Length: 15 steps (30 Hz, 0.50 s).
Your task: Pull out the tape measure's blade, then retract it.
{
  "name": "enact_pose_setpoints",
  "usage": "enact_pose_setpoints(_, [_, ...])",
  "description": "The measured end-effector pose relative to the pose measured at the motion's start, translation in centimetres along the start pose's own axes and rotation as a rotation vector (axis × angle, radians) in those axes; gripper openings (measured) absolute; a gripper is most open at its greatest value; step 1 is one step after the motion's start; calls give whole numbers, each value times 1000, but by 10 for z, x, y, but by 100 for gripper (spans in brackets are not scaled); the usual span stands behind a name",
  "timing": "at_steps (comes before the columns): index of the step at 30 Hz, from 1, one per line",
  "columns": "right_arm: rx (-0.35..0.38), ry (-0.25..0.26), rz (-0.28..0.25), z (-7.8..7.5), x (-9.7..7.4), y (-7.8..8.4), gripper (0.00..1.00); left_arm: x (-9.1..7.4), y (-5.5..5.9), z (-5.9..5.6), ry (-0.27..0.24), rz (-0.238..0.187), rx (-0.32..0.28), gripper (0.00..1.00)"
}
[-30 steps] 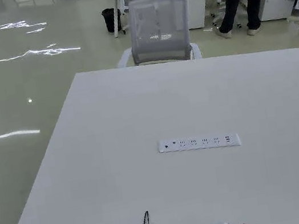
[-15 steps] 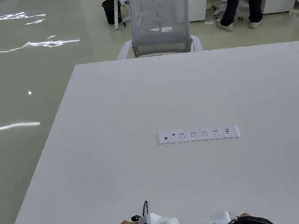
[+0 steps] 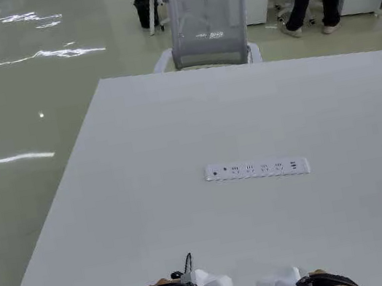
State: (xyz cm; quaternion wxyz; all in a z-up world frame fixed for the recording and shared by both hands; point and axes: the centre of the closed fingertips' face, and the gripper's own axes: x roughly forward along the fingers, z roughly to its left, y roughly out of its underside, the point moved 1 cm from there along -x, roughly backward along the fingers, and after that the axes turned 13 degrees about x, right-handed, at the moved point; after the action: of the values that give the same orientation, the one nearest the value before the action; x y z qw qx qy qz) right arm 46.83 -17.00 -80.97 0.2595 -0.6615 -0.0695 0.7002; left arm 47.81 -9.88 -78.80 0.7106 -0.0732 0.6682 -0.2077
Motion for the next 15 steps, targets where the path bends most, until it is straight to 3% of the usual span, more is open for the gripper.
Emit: enact_pose_setpoints(15, [15, 8, 2, -2, -3, 6, 11, 0, 0, 1, 2, -1, 0, 34])
